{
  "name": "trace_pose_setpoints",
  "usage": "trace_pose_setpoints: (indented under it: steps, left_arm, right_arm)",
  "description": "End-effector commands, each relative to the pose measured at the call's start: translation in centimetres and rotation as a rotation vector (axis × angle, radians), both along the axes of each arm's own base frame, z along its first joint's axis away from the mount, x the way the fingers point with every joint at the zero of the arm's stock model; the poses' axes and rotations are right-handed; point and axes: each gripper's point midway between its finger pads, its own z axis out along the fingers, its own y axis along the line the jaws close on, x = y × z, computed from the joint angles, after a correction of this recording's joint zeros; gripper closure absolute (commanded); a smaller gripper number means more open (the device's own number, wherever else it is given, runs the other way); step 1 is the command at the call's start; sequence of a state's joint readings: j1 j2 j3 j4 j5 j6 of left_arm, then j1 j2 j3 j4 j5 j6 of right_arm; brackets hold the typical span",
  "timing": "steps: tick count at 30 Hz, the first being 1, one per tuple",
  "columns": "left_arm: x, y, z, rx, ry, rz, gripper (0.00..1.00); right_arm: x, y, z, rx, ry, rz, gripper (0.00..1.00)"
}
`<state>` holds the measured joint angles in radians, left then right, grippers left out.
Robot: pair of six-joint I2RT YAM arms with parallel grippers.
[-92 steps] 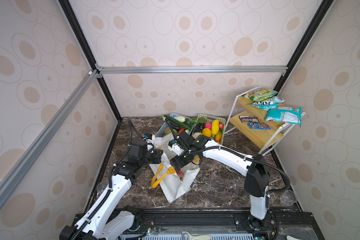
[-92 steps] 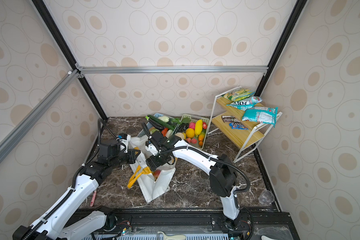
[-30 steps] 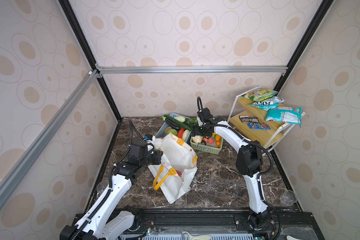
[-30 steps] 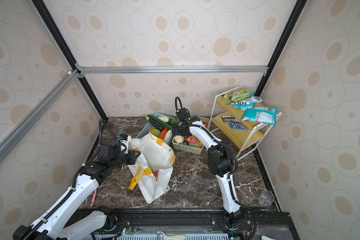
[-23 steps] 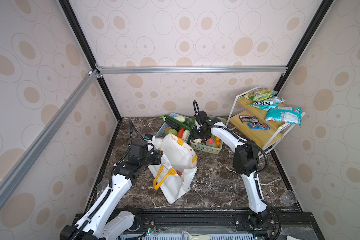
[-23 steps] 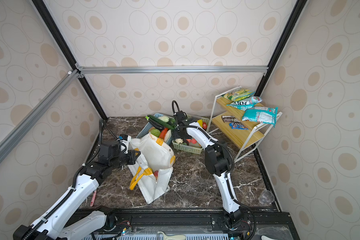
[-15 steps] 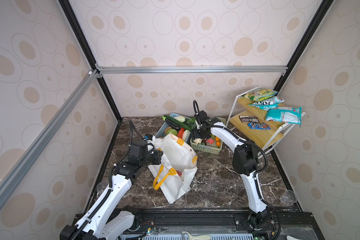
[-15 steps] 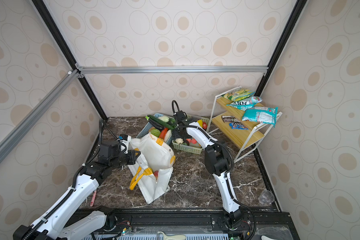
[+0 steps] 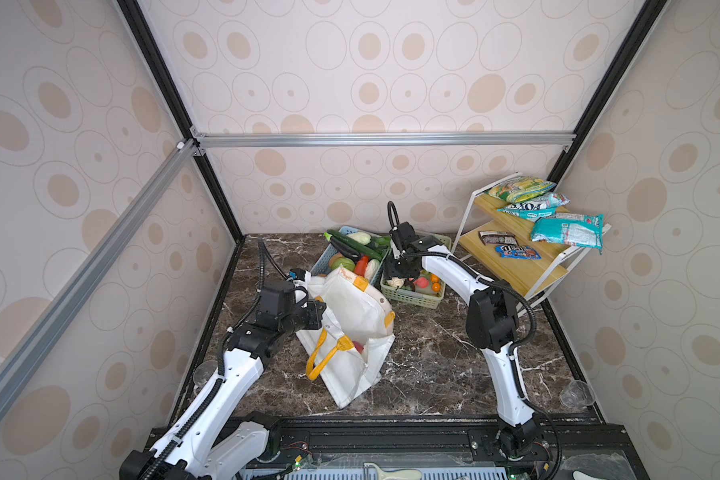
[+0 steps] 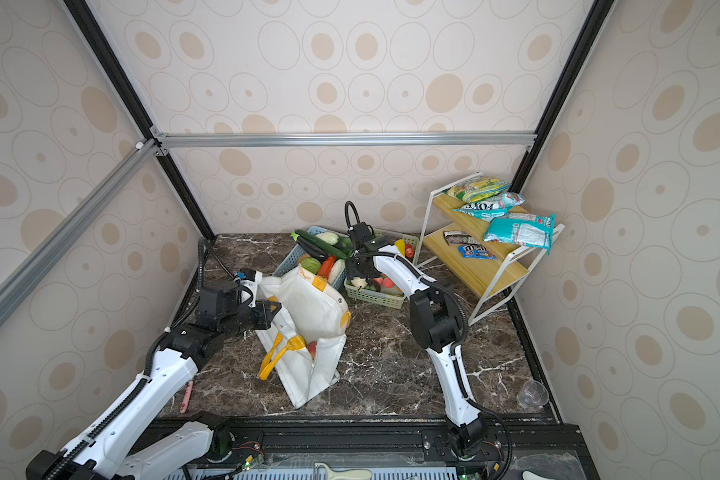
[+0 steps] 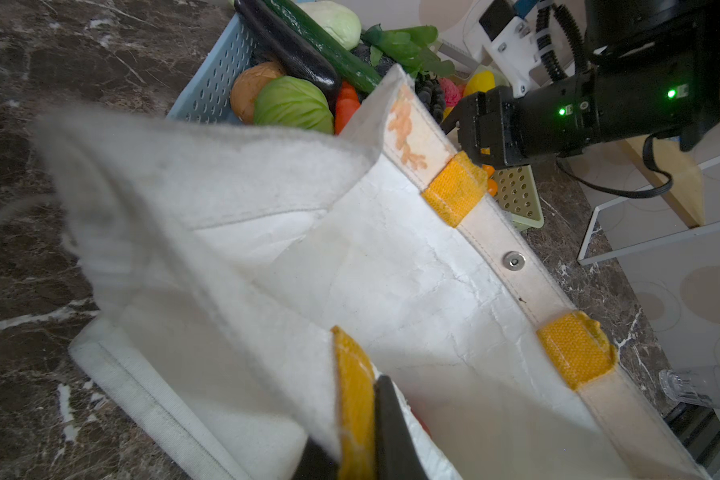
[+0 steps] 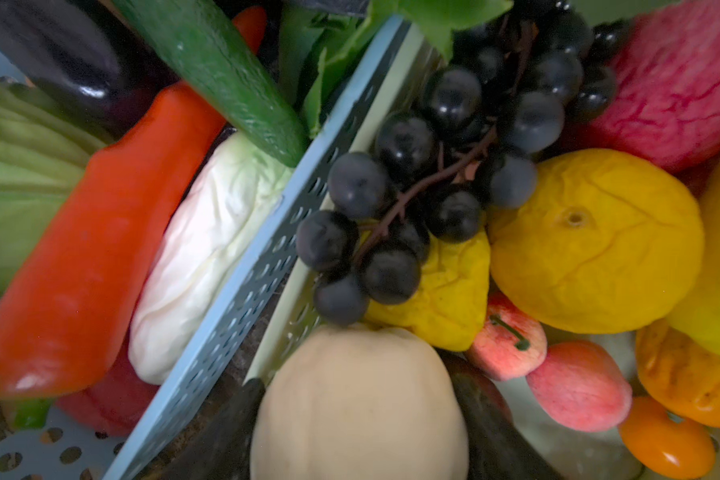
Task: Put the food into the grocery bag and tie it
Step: 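Lower the right gripper into the basket and grasp the cream-coloured fruit, then lift the cream-coloured fruit and carry it over the bag with the right gripper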
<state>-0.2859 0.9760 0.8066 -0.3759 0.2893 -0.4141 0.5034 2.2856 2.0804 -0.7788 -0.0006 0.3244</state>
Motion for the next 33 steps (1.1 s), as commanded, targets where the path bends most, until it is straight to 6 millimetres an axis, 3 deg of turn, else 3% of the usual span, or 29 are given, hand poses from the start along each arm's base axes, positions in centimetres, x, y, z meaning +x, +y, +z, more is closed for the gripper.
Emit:
trace_pose_setpoints:
  steps: [1,10,20,33]
  left_arm:
    - [0.2,0.0,1.6,-0.001,-0.056,-0.012,1.0]
    - [0.2,0.1,1.5,0.002,-0.054,-0.013,1.0]
    - [0.4,-0.1,1.5,-0.003,-0.054,-0.015,1.0]
    - [0.3,0.0,1.5,0.001,-0.054,-0.015,1.0]
  right_arm:
    - [-0.7,0.1,3.2,0.023,-0.04,0.009,0.31]
    - [-1.0,-0.6,7.5,0.051,-0.117,0.0,0.31]
    - [-2.7,0.4,12.2,0.174,-0.165,0.034,0.32]
    - [-7.1,2.9,16.9,0.301,-0.214,0.142,0.32]
